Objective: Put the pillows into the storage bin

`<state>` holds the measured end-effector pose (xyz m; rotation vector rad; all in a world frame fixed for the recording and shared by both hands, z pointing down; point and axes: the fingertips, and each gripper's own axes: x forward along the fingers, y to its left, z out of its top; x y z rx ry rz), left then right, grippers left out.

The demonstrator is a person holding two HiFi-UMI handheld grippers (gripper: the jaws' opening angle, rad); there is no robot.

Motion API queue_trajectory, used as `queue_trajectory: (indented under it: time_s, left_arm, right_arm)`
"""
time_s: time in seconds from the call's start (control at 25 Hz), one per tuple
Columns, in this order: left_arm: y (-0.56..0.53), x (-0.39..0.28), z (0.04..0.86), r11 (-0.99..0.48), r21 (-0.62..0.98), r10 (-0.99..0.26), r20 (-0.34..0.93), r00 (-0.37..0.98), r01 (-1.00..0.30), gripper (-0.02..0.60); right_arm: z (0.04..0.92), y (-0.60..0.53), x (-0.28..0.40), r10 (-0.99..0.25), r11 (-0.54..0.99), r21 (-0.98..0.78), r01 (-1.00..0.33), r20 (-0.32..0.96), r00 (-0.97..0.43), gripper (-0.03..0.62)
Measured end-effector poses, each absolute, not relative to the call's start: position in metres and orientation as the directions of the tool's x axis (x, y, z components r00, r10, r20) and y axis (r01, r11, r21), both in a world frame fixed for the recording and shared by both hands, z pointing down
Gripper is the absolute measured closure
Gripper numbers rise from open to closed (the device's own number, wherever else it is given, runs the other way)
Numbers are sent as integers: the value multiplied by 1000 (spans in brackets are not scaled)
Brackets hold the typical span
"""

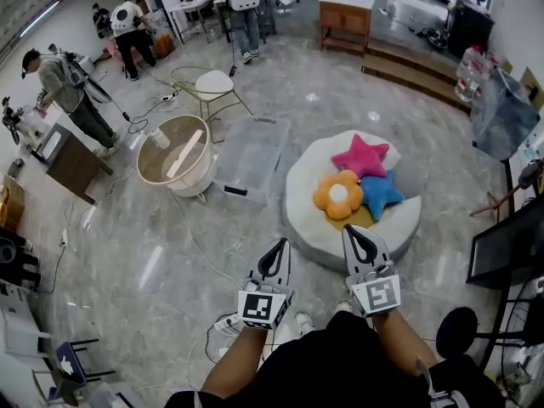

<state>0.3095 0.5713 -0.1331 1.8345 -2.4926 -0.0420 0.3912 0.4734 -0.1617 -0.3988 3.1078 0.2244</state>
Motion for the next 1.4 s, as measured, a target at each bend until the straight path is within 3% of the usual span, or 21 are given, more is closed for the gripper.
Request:
queue_trajectory:
  time_s: [0.16,0.28,0.4,0.44,0.52,0.68,1.0,1.2,1.4]
  left_arm:
    - [576,303,-125,280,42,-959,48,-278,-959,565]
    - [573,297,-119,271,45,-962,46,-269,-962,560]
    - [564,284,-121,271,43,-962,25,-270,-962,343]
    - [562,276,-122,297,45,-955,5,-297,-954,294]
    - [559,258,-124,361,39,-932,-22,-362,-932,257]
    - [542,233,-119,421,9,-907,11,-421,-907,212]
    - [464,183,-95,409,-4,-908,92,-408,-912,210]
    - [406,152,-89,401,-19,-910,111,-400,-916,210]
    - [340,124,-73,388,-15,-908,166,-385,-921,210]
  right_arm:
    - [-167,476,379,-264,950,157,-270,-55,-963,577]
    - [-154,470,368,-241,951,193,-241,-28,-970,423]
    - [-148,455,359,-268,944,195,-265,-11,-963,248]
    - [-146,449,356,-287,940,191,-283,-7,-958,186]
    - [-142,435,349,-325,931,178,-320,0,-946,0]
    - [-146,409,339,-370,914,158,-373,-52,-928,-6]
    - [-117,325,297,-415,905,138,-401,85,-906,-6]
    - [-114,275,264,-389,916,129,-381,43,-920,-6]
    - [-89,205,240,-403,914,97,-394,103,-909,-6]
